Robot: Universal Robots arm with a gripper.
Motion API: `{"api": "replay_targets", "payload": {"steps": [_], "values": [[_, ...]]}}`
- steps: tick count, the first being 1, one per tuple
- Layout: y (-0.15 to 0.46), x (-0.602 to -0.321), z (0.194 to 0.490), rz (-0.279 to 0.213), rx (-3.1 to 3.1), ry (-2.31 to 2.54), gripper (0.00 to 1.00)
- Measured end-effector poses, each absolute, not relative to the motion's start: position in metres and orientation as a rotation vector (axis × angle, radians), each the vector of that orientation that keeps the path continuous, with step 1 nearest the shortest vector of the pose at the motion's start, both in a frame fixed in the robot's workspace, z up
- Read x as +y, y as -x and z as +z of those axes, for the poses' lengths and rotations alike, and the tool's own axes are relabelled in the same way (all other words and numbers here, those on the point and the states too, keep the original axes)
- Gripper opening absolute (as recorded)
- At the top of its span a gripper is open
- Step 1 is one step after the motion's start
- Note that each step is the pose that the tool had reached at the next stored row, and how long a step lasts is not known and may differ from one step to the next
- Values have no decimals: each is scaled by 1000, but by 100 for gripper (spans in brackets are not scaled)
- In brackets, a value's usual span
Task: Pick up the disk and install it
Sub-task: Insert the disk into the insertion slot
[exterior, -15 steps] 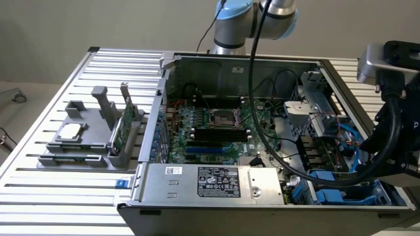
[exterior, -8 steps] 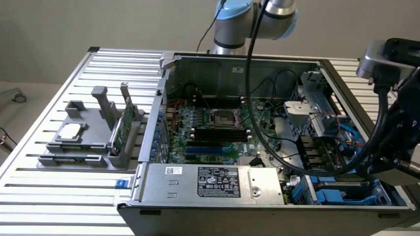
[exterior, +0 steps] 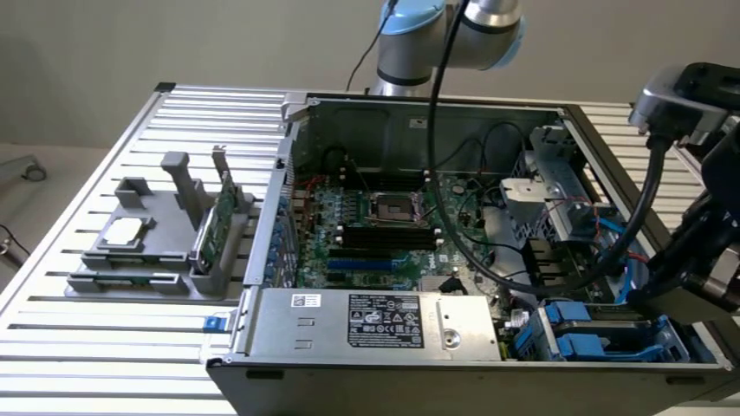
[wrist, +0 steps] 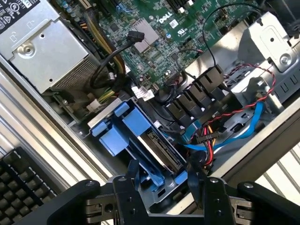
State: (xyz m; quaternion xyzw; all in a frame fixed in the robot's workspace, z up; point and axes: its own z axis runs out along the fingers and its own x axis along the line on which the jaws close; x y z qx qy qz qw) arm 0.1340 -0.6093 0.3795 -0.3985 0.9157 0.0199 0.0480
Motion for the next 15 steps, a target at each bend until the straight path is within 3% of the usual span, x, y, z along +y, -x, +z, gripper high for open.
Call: {"api": "replay_targets", "payload": {"steps": [15], "values": [[-134,-609,380,40,2926,829,54]]}}
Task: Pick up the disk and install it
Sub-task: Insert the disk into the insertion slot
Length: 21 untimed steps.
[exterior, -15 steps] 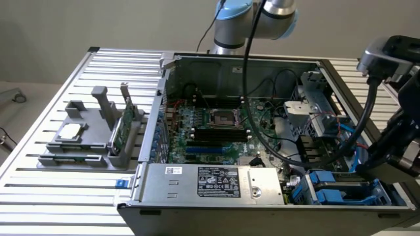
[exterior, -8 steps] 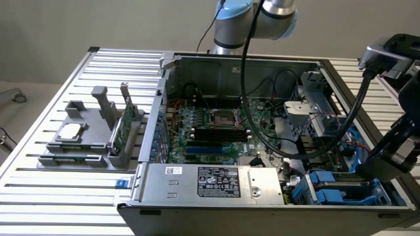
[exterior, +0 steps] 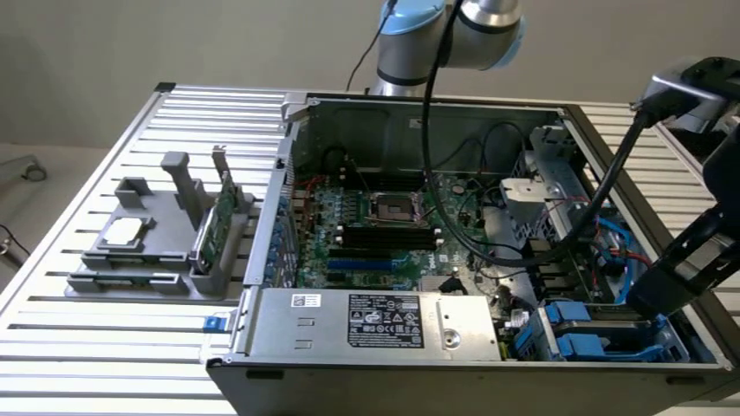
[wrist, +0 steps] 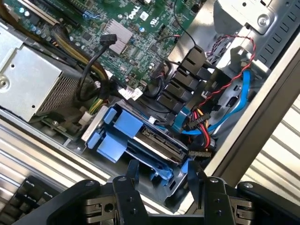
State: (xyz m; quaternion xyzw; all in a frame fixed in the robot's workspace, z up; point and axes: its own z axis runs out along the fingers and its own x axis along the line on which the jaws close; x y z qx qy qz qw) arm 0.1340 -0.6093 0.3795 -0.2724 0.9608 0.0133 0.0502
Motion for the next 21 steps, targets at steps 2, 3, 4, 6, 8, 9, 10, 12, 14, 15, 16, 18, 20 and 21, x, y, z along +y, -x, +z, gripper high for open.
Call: {"api": "replay_targets", "payload": {"steps": [2,3,4,6,8,9,10,12,14,15,16,18,20,21], "values": [[-134,-609,380,38,2940,775,54],[-134,-609,380,36,2947,749,54],[-134,-609,380,35,2953,722,54],[-134,-609,380,32,2965,669,54],[-134,-609,379,29,2977,614,54],[-134,-609,380,28,2982,587,54],[-134,-609,380,26,2987,561,54],[-134,-609,380,24,2996,506,54],[-134,-609,380,21,3005,452,54],[-134,-609,380,19,3009,425,54],[-134,-609,380,18,3012,398,54],[-134,-609,380,15,3019,341,54],[-134,-609,380,12,3024,287,54],[-134,-609,380,11,3027,259,54]]}}
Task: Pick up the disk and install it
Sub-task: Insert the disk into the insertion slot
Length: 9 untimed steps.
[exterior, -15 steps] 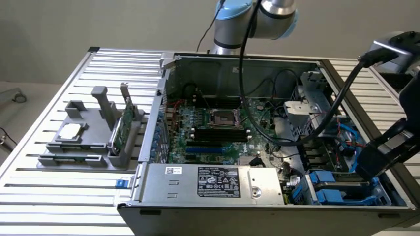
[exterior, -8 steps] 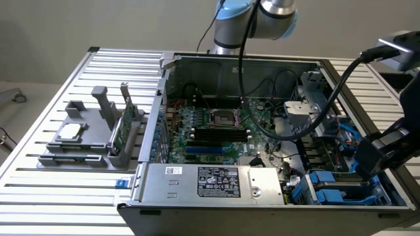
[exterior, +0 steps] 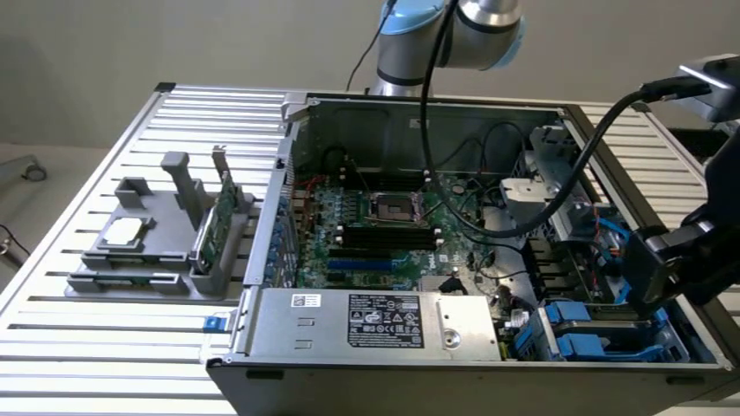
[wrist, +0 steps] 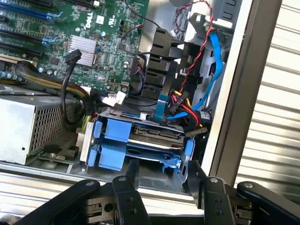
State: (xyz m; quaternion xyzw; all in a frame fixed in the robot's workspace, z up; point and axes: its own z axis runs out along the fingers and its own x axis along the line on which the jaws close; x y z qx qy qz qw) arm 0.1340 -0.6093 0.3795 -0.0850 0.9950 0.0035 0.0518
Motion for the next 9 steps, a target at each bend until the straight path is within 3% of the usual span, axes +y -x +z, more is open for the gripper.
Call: {"api": "replay_targets", "payload": {"steps": [9], "values": [[-134,-609,379,-2,3038,11,54]]}}
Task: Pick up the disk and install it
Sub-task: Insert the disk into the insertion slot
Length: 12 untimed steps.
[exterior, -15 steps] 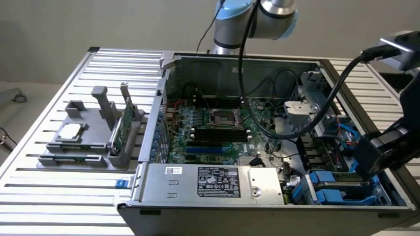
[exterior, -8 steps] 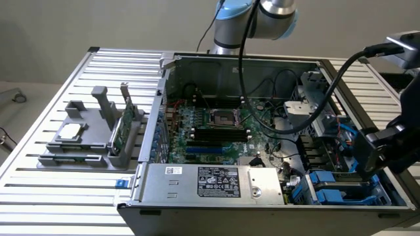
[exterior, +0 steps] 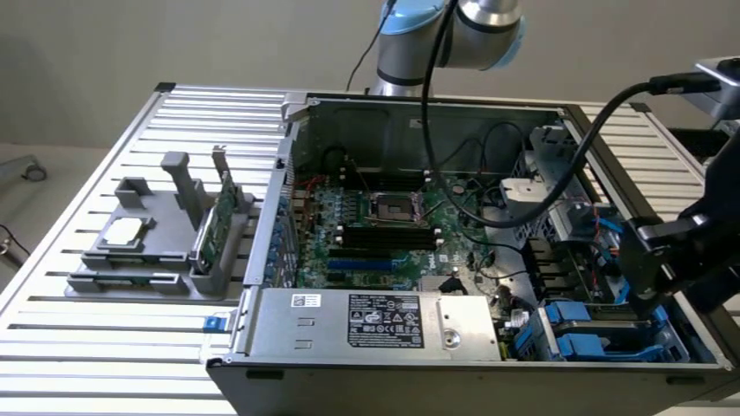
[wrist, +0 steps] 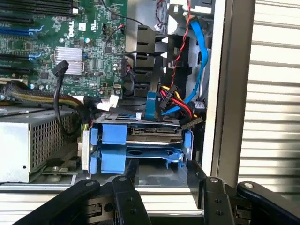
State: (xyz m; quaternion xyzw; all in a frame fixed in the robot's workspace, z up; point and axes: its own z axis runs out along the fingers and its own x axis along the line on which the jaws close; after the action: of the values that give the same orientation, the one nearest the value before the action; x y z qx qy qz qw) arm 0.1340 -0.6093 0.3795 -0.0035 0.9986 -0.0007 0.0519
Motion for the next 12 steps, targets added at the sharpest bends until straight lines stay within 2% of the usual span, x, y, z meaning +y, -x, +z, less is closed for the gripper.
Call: {"api": "replay_targets", "payload": {"steps": [12], "values": [[-134,-609,379,-19,3021,-321,54]]}}
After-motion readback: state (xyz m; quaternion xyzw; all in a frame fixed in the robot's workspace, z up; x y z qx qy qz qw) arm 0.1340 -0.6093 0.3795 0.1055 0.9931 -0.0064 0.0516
